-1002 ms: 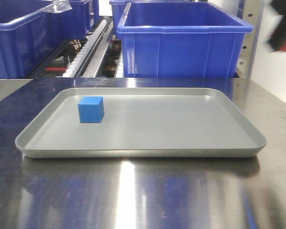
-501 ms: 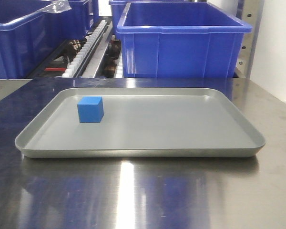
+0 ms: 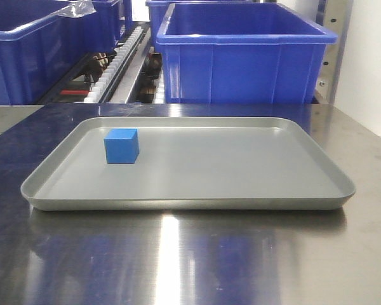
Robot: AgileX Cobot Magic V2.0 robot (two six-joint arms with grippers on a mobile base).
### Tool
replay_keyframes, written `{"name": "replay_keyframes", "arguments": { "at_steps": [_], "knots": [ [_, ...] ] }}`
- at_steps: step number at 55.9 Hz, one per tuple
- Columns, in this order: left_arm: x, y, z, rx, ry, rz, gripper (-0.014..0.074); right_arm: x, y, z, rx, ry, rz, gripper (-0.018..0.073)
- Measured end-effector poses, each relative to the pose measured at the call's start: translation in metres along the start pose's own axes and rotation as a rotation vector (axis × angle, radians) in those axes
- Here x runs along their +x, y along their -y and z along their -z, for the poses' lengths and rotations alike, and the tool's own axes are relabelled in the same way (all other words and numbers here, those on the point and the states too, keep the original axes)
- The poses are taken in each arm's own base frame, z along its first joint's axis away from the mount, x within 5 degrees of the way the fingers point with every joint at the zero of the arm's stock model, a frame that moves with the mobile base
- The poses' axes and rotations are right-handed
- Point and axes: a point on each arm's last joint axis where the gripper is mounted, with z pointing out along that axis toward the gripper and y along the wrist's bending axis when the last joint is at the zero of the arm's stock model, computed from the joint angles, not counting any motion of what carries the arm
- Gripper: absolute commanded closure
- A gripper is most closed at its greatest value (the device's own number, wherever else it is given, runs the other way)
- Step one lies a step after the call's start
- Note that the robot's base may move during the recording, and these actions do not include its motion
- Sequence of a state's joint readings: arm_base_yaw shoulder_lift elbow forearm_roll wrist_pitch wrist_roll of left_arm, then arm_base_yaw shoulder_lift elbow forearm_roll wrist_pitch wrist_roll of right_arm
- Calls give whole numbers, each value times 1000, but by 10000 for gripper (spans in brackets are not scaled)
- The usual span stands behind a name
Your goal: Sort and place red and blue blocks on shelf
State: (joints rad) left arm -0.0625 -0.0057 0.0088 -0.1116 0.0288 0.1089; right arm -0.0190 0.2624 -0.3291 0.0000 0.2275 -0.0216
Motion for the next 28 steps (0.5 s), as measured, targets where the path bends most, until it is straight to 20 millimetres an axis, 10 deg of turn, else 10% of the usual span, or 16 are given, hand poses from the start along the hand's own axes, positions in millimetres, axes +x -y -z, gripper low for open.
{"name": "replay_keyframes", "arguments": {
  "at_steps": [28],
  "knots": [
    [0, 0, 0, 0, 0, 0, 517, 0, 0, 0, 5, 0, -41, 186]
  ]
}}
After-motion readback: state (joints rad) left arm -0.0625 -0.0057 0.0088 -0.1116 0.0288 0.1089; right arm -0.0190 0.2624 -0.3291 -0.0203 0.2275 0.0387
